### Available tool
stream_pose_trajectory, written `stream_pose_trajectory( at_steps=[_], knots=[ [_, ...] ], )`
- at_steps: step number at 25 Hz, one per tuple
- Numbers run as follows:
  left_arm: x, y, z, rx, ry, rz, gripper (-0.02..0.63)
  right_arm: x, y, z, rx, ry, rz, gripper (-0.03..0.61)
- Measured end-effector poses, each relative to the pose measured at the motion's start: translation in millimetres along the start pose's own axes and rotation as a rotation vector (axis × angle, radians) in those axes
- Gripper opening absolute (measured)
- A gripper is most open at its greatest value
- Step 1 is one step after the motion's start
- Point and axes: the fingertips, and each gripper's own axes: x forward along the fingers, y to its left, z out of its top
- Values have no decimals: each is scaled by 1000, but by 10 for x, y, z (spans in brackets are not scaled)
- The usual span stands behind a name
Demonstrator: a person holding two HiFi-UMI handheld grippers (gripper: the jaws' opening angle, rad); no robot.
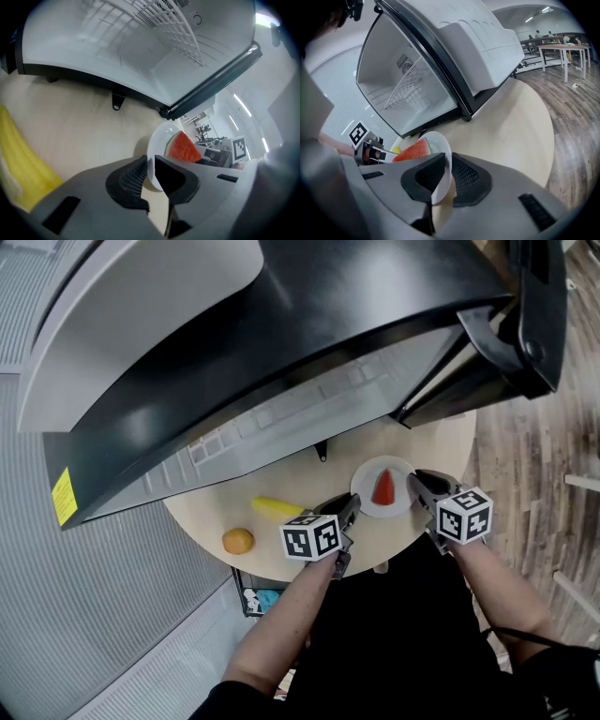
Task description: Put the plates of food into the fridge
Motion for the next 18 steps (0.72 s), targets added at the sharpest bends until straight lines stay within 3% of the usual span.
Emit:
stream_pose_trajectory(
  at_steps=[2, 18],
  knots=[
    [-75, 33, 6, -2, -8, 11, 39, -4, 82, 20, -6, -3, 7, 51],
    [-972, 64, 444, 18, -174, 56, 38, 1, 980, 591, -131, -86, 86, 48]
  ],
)
